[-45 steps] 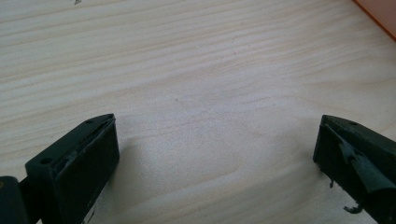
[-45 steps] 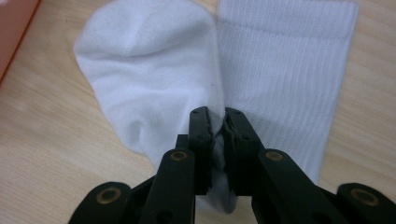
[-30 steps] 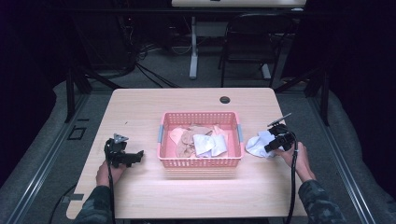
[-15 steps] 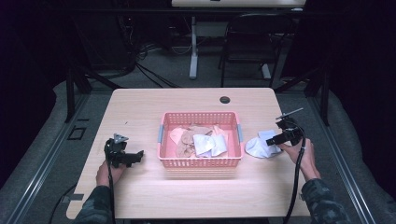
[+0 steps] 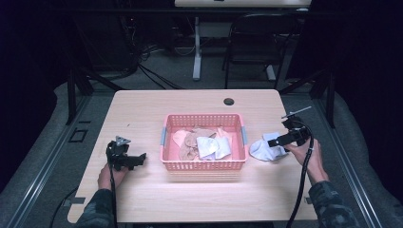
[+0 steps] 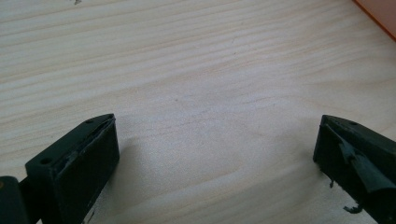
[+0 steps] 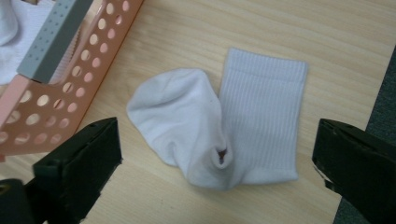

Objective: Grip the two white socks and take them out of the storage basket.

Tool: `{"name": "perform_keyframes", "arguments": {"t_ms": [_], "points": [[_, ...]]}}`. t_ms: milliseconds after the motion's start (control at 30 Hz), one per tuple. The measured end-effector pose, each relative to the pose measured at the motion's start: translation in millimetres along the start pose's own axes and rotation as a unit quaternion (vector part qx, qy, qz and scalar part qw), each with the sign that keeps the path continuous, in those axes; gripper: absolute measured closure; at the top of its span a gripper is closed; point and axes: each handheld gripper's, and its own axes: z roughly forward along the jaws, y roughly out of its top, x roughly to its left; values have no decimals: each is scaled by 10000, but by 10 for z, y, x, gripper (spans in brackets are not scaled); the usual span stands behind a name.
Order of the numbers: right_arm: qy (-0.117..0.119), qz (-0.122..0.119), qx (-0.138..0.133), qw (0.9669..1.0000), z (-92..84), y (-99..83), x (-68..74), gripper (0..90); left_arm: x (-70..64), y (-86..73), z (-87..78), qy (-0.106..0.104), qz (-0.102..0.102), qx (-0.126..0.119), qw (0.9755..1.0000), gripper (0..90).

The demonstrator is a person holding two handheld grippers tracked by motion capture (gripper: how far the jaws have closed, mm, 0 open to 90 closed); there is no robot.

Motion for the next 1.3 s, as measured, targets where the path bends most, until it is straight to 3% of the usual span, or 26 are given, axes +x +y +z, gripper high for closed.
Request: {"name": "perform_keyframes", "arguments": {"t_ms": [267, 400, 733, 1300], "points": [[87, -115, -138, 9998, -111, 53, 127, 0, 0, 0, 0, 1, 1, 0, 10000, 0], [96, -325, -152, 9993, -181, 89, 231, 0, 0, 0, 0, 0, 0, 1, 10000, 0], [201, -776, -264, 9964, -306, 253, 630, 0, 2, 1, -1, 1, 11, 9, 10000, 0], [453, -1126, -281, 9922, -259, 480, 1033, 0, 0, 0, 0, 1, -1, 0, 10000, 0]]}}
